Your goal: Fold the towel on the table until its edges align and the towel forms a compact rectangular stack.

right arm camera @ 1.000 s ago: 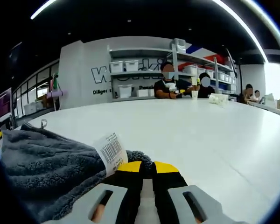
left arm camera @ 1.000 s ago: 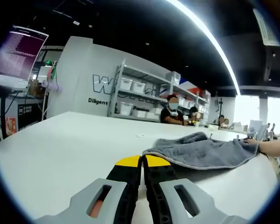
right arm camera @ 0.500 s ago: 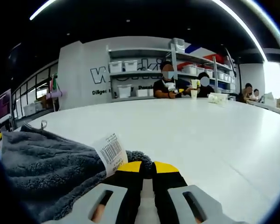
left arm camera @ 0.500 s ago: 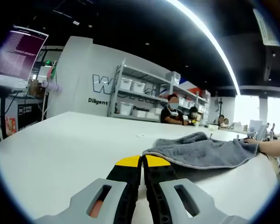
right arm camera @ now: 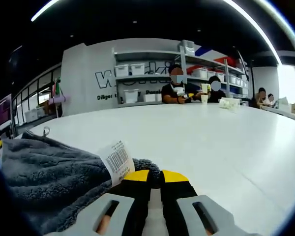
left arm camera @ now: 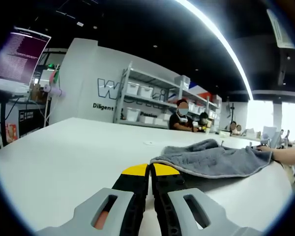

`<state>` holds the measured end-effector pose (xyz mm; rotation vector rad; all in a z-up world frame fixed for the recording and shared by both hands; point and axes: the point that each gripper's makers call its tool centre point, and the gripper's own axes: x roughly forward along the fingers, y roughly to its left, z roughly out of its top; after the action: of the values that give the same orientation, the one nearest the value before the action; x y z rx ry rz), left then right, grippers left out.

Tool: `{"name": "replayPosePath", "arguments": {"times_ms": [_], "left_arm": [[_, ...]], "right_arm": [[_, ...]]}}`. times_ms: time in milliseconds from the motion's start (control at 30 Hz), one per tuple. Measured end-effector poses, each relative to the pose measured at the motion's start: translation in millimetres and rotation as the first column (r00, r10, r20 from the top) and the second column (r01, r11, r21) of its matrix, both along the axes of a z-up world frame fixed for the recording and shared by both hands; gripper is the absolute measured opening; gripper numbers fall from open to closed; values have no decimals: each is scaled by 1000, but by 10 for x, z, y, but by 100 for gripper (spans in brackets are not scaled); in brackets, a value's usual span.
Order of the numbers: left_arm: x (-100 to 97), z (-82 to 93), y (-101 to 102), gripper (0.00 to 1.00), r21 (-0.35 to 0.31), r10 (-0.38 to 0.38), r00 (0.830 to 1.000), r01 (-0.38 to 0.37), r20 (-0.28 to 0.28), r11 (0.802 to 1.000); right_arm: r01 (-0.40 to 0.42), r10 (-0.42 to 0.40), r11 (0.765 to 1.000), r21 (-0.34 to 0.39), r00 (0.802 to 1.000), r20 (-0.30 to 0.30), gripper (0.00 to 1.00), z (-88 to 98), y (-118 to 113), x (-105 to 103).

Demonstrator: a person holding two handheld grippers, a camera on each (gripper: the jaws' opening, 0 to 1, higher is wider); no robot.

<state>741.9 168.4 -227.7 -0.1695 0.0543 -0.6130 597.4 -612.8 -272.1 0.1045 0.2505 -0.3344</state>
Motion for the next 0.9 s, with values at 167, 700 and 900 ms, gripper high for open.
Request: {"name": "replayPosePath", "arguments": {"times_ms": [167,700,900], "left_arm": [[-2,-2,0,2,-1,0,1000,0,-1,1000],[4,-7,13,2,1,0,1000,0,0,1000],[14,-11,19,2,1,0,1000,0,-1,1000]], "right_arm": [[0,0,1000,1,1000,0,4,-1,-2,5],[-1,1,1000,1,1000,0,4,-3,29,-3],[-1,1,1000,1,1000,1,4,-3,14,1]]}}
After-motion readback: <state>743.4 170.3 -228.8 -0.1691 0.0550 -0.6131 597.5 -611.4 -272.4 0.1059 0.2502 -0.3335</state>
